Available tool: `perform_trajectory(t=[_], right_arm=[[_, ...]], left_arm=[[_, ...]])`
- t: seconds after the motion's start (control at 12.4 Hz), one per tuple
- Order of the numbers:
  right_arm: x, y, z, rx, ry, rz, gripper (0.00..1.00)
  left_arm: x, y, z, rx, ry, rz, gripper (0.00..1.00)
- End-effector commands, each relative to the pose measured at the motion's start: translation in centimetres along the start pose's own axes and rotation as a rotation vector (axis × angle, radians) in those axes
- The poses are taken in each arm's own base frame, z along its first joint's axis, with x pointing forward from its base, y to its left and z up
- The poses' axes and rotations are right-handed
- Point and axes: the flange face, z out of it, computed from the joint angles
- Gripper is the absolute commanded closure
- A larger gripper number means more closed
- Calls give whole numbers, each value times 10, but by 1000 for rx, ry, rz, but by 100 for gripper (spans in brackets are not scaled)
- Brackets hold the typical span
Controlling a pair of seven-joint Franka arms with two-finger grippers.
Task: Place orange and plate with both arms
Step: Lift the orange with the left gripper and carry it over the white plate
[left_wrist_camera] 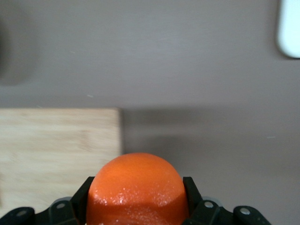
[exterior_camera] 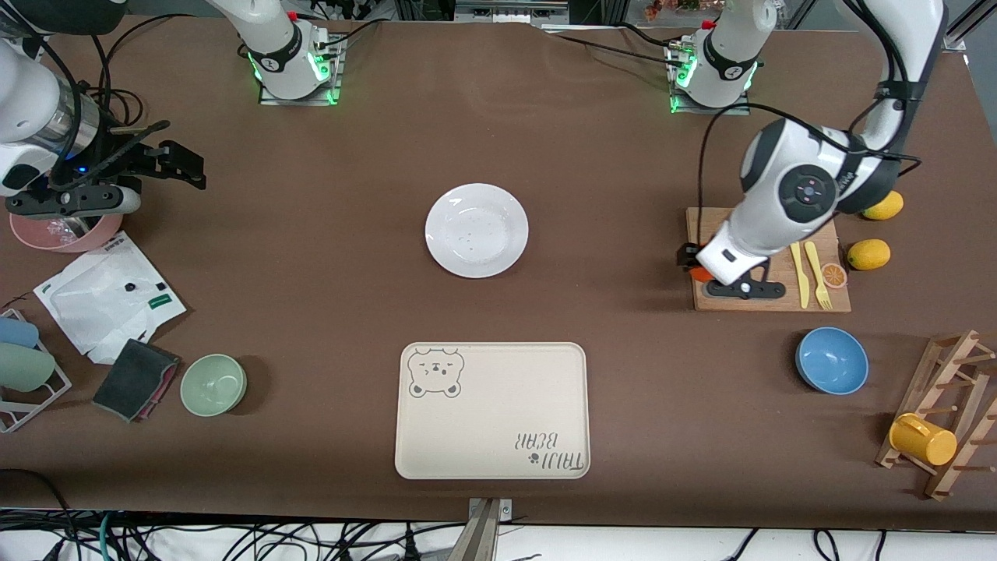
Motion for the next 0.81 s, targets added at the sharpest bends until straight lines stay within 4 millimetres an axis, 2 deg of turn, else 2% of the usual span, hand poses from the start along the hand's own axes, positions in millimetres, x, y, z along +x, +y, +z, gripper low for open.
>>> perform_trajectory(t=[0.0, 0.08, 0.16, 0.24, 0.32, 0.57, 0.73], right_arm=[[-4, 0, -1, 3, 1, -6, 0], [-4, 1, -1, 3, 1, -3, 0], [-4, 1, -1, 4, 0, -3, 0], [-4, 1, -1, 3, 0, -2, 0], [-4, 0, -1, 4, 3, -3, 0], [-4, 1, -3, 5, 7, -2, 0], [-4, 1, -2, 5, 6, -3, 0]], left_arm=[[-13, 68, -4, -22, -15, -119, 56], [-21, 98, -10, -31, -4, -179, 56], [-34, 133, -9, -36, -7, -211, 56], [-43, 160, -8, -43, -11, -261, 56], [-52, 186, 0, -49, -26, -295, 56], [-60, 263, 16, -94, -63, -427, 56], [-67, 300, 33, -106, -98, -480, 57]])
